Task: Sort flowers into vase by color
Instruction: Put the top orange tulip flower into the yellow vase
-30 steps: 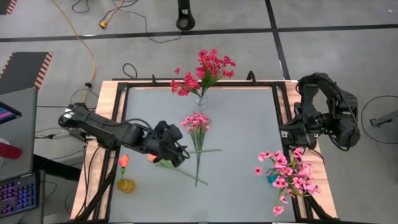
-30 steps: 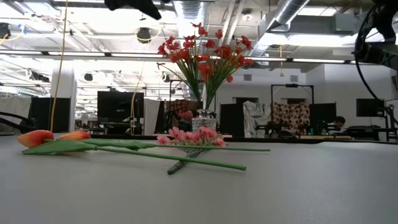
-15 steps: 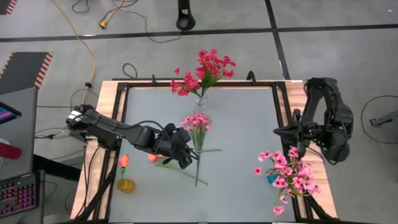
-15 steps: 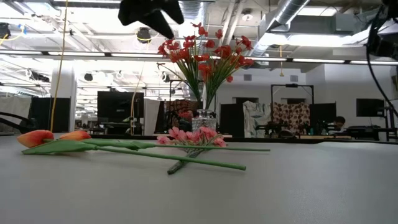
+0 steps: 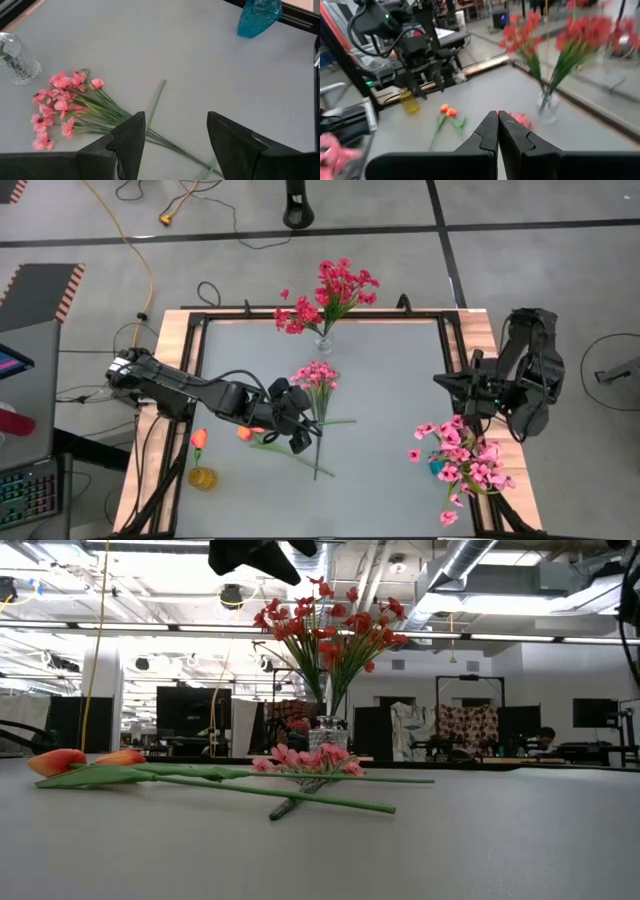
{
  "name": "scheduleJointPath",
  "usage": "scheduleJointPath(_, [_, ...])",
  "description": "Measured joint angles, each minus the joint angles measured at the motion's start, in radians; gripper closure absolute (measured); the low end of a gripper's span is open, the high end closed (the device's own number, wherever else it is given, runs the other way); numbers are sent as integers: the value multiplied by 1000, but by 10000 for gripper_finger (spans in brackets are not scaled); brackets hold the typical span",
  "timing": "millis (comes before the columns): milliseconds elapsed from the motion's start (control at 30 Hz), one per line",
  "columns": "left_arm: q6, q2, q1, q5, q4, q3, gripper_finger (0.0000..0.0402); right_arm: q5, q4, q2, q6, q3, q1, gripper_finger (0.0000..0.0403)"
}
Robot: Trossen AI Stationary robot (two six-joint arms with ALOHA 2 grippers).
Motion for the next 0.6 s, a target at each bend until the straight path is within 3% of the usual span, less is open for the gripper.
scheduleJointPath(267, [0,0,0,1,2,0,201,-104,289,-11,-500,-1,-168,365])
scheduleJointPath(600, [0,0,0,37,3,0,201,-390,314,-31,-663,-1,-465,364])
